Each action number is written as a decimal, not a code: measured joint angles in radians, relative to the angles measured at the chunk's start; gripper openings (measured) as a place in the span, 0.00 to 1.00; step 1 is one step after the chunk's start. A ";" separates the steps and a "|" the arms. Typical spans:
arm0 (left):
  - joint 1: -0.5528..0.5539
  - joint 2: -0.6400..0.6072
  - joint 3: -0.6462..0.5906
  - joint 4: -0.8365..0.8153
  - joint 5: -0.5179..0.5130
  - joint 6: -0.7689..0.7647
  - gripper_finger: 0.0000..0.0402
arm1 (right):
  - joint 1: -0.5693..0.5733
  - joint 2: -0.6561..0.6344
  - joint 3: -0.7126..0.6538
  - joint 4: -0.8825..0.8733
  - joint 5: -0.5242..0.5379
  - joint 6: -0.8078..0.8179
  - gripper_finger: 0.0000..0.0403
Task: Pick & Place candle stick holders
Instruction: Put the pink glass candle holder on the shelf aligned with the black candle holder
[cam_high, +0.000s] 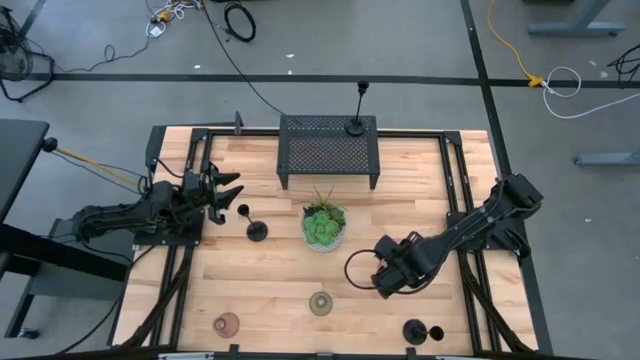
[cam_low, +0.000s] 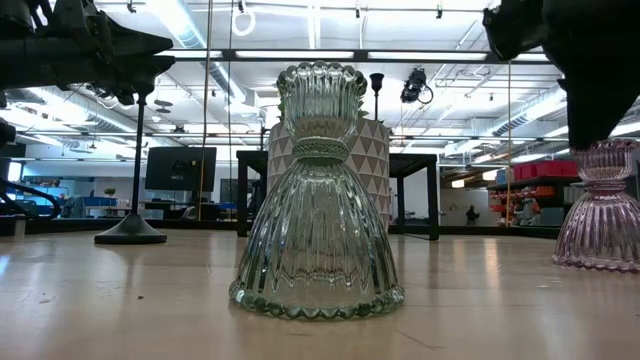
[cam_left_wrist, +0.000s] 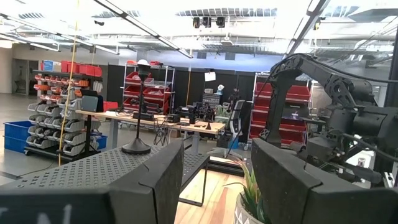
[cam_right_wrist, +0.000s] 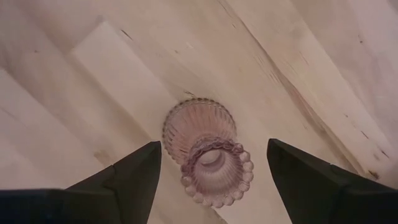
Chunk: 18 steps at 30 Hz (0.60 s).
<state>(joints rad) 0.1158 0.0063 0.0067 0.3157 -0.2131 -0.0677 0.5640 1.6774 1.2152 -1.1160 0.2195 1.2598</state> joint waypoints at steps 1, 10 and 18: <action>0.000 0.000 0.000 0.000 0.000 0.000 0.47 | 0.000 0.009 0.000 -0.003 -0.001 -0.003 0.73; 0.000 0.000 0.000 0.000 0.000 0.000 0.47 | -0.002 0.034 -0.001 -0.016 0.008 -0.019 0.73; 0.000 0.000 0.000 0.000 0.000 0.000 0.47 | 0.002 0.034 -0.001 -0.014 0.009 -0.011 0.73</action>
<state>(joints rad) 0.1158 0.0063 0.0070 0.3153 -0.2131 -0.0677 0.5655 1.7115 1.2144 -1.1297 0.2289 1.2484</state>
